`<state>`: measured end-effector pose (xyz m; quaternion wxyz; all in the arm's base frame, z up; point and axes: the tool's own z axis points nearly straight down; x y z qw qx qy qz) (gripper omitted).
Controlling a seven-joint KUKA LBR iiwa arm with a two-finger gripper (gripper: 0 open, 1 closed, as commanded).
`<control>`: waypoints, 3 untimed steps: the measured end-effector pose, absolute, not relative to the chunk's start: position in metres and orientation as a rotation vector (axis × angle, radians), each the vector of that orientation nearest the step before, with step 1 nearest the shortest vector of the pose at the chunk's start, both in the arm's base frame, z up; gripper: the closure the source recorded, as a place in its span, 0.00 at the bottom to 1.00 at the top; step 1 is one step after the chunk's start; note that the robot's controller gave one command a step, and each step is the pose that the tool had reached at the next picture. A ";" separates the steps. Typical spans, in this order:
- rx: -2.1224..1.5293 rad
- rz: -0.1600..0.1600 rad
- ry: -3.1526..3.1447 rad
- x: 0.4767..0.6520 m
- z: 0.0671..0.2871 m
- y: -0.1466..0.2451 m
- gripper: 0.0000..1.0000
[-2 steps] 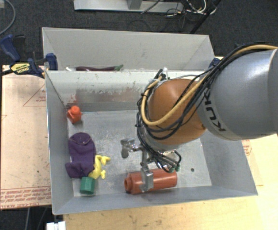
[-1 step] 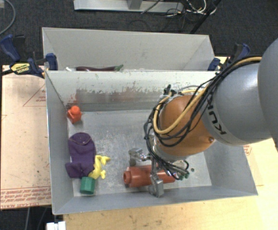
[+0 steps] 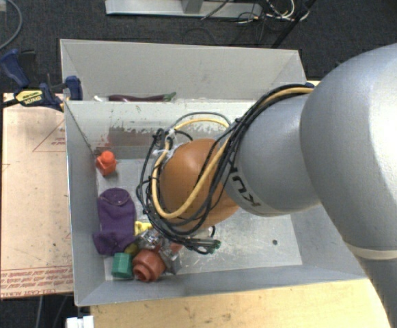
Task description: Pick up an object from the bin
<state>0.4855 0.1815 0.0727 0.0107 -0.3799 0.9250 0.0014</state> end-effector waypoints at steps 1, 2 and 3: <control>-1.180 0.006 2.888 0.485 0.073 0.181 1.00; -1.181 0.005 2.890 0.485 0.075 0.180 1.00; -1.186 0.005 2.900 0.482 0.084 0.179 1.00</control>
Offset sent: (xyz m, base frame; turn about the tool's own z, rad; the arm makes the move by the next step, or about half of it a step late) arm 0.0000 0.0001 0.0232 0.0000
